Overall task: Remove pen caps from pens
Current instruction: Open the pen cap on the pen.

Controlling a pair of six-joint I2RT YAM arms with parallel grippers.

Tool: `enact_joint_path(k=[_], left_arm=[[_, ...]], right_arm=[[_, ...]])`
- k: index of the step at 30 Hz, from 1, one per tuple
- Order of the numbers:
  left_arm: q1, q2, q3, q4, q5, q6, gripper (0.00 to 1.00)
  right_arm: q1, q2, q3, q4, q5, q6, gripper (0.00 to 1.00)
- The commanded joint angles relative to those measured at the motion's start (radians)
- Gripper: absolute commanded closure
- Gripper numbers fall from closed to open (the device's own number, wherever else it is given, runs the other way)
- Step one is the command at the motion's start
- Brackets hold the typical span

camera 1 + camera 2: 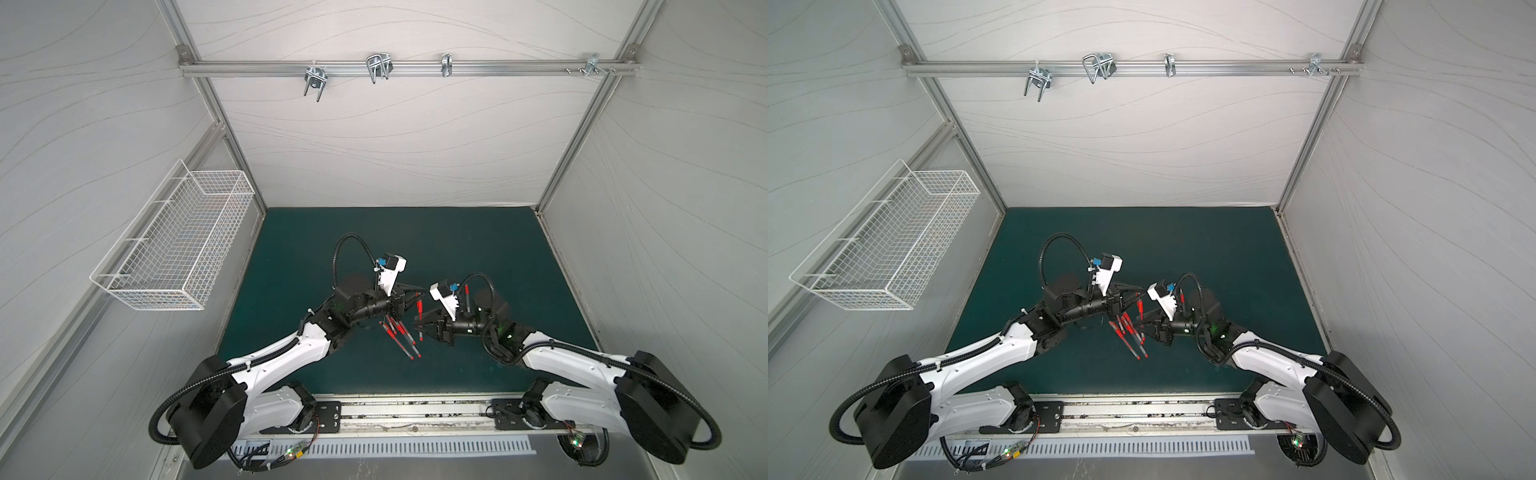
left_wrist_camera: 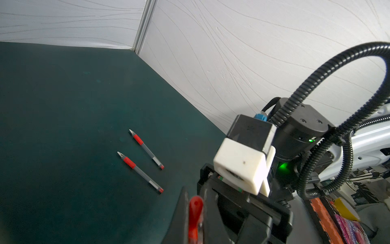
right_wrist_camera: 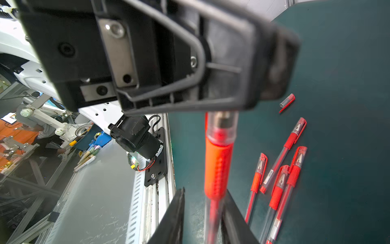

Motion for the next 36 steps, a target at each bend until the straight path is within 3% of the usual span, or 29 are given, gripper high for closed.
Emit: enact_joint_path(k=[1, 7, 12, 20, 23, 31, 33, 36], left_arm=[[0.004, 0.007, 0.003, 0.058, 0.014, -0.004, 1.00], [0.002, 0.019, 0.006, 0.060, 0.019, -0.006, 1.00], [0.003, 0.019, 0.006, 0.060, 0.017, -0.003, 1.00], [0.002, 0.013, 0.003, 0.052, -0.002, 0.000, 1.00], [0.004, 0.003, 0.004, 0.027, -0.047, 0.002, 1.00], [0.005, -0.024, -0.001, -0.008, -0.125, 0.013, 1.00], [0.004, -0.020, -0.002, -0.008, -0.125, 0.013, 1.00], [0.005, -0.023, -0.003, -0.008, -0.125, 0.016, 1.00]], right_arm=[[0.005, -0.001, -0.006, 0.068, 0.023, 0.003, 0.66], [0.001, -0.003, -0.020, 0.116, 0.040, 0.027, 0.69], [-0.015, -0.012, -0.032, 0.127, 0.043, 0.041, 0.84], [-0.018, -0.014, -0.027, 0.104, 0.049, 0.033, 1.00], [0.024, -0.047, -0.015, 0.023, 0.143, -0.024, 1.00], [0.251, -0.108, 0.020, -0.159, 0.670, -0.180, 1.00], [0.262, -0.092, 0.025, -0.155, 0.682, -0.177, 1.00], [0.234, -0.079, 0.026, -0.141, 0.584, -0.153, 1.00]])
